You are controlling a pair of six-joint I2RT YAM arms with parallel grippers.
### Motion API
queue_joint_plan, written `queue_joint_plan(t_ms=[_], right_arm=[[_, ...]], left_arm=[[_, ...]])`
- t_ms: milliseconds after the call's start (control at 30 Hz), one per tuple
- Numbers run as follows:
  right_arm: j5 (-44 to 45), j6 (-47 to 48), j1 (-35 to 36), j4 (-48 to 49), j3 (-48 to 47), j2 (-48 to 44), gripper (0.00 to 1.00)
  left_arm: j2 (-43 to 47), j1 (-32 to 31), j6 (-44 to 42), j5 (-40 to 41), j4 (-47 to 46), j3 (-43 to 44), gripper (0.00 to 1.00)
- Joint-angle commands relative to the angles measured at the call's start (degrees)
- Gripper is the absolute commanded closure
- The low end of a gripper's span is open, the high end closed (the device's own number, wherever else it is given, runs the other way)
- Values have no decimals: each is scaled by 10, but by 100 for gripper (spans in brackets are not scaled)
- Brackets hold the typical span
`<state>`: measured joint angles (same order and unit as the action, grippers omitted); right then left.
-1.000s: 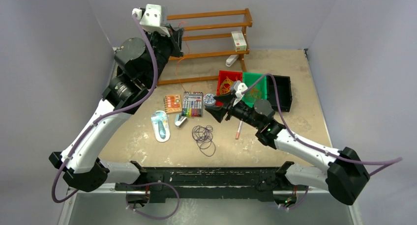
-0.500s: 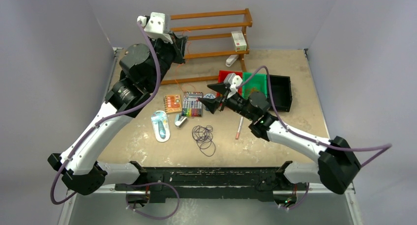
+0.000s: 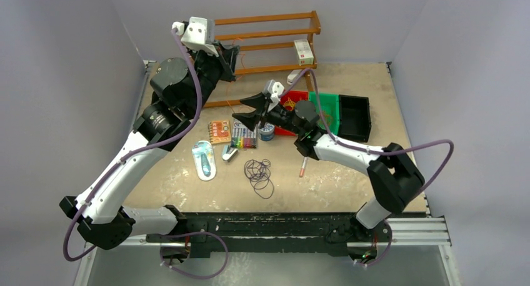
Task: Untangle the cables
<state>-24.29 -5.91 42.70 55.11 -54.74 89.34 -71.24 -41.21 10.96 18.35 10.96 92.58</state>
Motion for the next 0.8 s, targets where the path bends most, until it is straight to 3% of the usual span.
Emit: queue_joint_plan(t_ms=[0,133,467,533,767], right_arm=[[-44,-18,0,52,-52,35,42],[-58,-31,0,68,-65,56,38],[-73,-43,1,71,-81,72,44],[-77,-45,1,71,-84,75,52],[-70,-57,1,65,-70,59,93]], left_arm=[[18,3,9,-12,-35,-6,100],[21,4,9,-10,-34,-8,100],[21,4,9,-9,-40,-16,100],[21,3,9,-9,-39,-17,100],[23,3,6,10,-36,-25,100]])
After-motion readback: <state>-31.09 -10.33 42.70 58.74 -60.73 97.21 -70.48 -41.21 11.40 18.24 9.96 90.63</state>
